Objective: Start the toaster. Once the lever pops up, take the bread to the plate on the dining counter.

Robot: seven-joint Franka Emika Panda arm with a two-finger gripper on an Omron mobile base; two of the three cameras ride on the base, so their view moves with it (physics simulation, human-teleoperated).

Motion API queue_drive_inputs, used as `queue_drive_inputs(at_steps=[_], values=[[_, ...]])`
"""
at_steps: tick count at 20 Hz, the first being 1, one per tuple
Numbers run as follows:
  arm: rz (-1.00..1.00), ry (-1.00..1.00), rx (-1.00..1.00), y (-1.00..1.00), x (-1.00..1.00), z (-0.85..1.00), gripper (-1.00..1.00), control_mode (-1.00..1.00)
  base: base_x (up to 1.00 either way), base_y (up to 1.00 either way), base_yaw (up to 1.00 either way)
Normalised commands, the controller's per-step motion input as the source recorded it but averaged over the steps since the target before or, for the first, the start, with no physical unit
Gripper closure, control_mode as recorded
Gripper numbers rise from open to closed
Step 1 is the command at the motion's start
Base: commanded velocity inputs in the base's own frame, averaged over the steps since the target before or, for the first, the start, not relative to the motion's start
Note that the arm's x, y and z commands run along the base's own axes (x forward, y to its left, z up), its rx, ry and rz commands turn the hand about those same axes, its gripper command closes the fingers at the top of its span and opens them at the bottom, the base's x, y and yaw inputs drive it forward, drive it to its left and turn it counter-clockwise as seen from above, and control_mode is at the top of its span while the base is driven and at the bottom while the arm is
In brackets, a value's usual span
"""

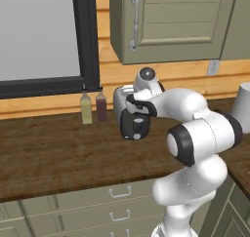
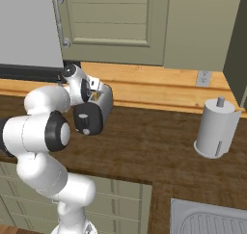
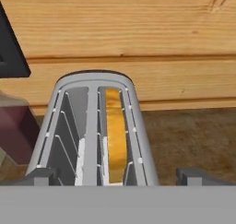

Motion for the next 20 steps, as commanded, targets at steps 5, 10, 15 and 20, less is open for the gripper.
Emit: queue_drive_inputs(at_steps=[5, 10, 15, 20], values=[[0.00, 0.00, 0.00, 0.01, 0.11, -0.10, -1.00, -1.00, 0.00, 0.00, 0.00], [0.00, 0.00, 0.00, 0.00, 0.14, -0.16, -1.00, -1.00, 0.00, 0.00, 0.00], [0.00, 0.00, 0.00, 0.00, 0.14, -0.16, -1.00, -1.00, 0.00, 0.00, 0.00], [0.00, 0.00, 0.00, 0.00, 0.12, -0.14, -1.00, -1.00, 0.00, 0.00, 0.00]])
